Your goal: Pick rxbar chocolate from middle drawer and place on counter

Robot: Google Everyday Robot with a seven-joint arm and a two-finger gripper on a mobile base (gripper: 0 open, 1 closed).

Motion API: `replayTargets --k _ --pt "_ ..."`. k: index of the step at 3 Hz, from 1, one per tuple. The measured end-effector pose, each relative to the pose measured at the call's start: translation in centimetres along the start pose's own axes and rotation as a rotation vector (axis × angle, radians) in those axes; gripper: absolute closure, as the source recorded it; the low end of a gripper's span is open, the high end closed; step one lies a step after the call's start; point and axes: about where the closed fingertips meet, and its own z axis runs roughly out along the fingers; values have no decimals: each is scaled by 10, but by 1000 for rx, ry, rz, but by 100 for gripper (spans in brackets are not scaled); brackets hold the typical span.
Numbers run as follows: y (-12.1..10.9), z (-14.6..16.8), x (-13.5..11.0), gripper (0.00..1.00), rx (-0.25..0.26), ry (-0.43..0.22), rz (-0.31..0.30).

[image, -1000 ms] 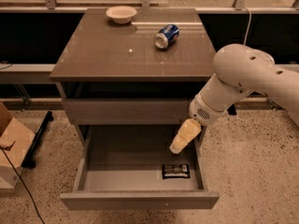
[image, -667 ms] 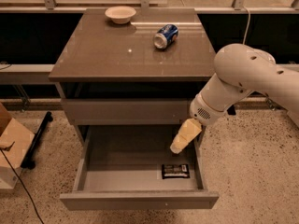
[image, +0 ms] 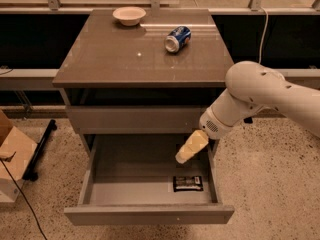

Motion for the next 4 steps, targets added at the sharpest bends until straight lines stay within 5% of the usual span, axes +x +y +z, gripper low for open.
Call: replayTargets --k 2,4 --pt "-38 65 -7 0 -33 -36 203" --pt "-53 124 1 0 -16 52 340"
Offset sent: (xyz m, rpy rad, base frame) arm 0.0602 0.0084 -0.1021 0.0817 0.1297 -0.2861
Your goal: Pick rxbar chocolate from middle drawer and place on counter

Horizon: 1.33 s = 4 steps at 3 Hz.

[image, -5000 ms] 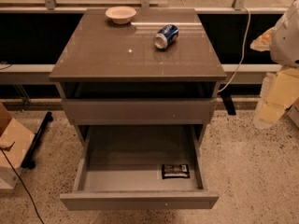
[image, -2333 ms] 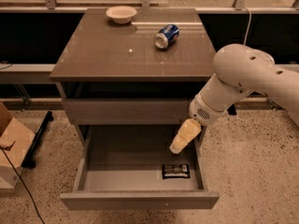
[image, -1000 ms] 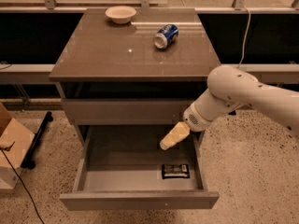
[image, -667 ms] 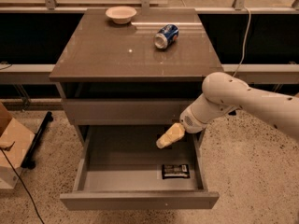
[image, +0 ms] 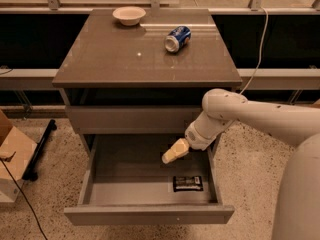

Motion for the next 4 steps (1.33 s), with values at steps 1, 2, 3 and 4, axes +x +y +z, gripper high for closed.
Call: replayTargets --k 1,2,3,4 --pt "-4 24 8 0 17 45 56" --pt "-8 44 16 0 14 80 110" --pt "-15 61 24 0 0 102 168" --pt "-23 74 29 0 -18 112 215"
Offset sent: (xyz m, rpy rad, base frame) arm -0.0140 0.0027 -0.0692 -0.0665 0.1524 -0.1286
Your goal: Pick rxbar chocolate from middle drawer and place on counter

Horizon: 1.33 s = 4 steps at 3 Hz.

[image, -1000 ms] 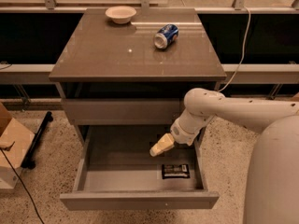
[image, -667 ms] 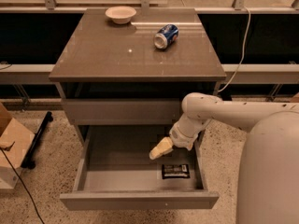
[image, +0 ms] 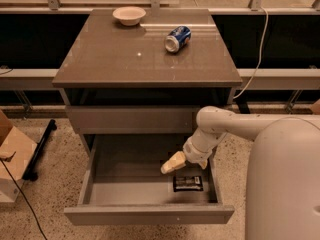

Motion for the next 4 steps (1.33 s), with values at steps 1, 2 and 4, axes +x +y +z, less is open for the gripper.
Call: replayTargets --k 1,2,4 --pt "-16 17 -3 0 -28 20 66" --pt "-16 17 -3 0 -28 20 66" --pt "-27 43 -11 0 -9 21 166"
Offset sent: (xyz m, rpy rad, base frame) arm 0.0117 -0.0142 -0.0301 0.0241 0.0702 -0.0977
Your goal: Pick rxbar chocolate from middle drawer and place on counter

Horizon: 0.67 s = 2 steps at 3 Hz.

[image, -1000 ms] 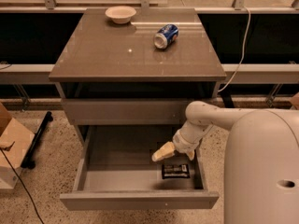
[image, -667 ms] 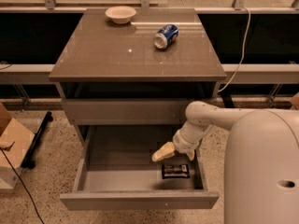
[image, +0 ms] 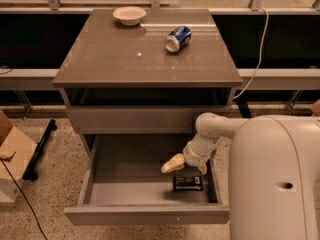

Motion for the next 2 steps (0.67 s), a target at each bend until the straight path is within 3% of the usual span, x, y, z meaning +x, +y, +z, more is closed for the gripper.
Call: replayTargets --k 2 --pt "-12 41 -13 0 -10 -3 106"
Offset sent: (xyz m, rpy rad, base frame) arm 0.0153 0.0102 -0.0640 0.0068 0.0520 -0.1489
